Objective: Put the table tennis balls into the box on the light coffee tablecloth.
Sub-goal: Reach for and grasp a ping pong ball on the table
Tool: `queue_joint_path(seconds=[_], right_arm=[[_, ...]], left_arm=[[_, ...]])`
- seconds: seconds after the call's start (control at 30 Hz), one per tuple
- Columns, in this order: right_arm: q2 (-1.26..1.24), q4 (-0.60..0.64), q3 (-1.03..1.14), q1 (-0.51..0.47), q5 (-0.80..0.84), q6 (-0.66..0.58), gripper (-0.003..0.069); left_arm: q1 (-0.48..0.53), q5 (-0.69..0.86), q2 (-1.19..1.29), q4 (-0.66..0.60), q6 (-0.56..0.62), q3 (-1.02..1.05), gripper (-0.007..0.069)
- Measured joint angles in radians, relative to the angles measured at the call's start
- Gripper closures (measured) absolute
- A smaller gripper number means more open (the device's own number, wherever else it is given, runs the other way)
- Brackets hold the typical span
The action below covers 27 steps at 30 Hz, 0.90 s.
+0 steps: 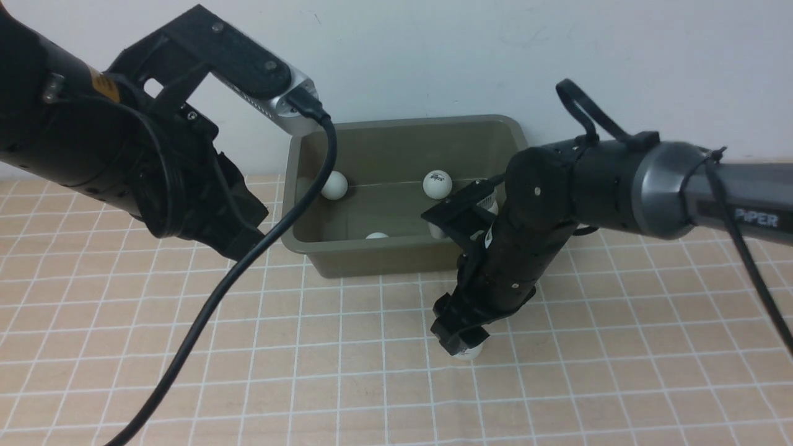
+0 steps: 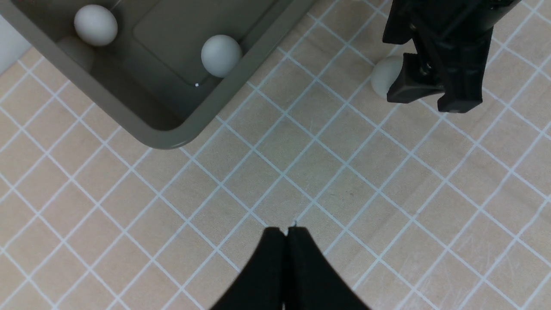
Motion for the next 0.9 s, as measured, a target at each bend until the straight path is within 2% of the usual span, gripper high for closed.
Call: queue_joint_path(seconds=[0.23, 0.53, 0.9], right_arm=[[0.004, 0.000, -0.001, 0.000, -0.029, -0.001, 0.0205], [0.021, 0.000, -0.005, 0.000, -0.034, 0.000, 0.0342], [0.026, -0.008, -0.012, 0.000, -0.025, 0.007, 0.0353]], left_arm=[[0.000, 0.000, 0.000, 0.000, 0.000, 0.000, 0.0690], [0.000, 0.000, 0.000, 0.000, 0.000, 0.000, 0.0690], [0.000, 0.000, 0.000, 0.000, 0.000, 0.000, 0.0690]])
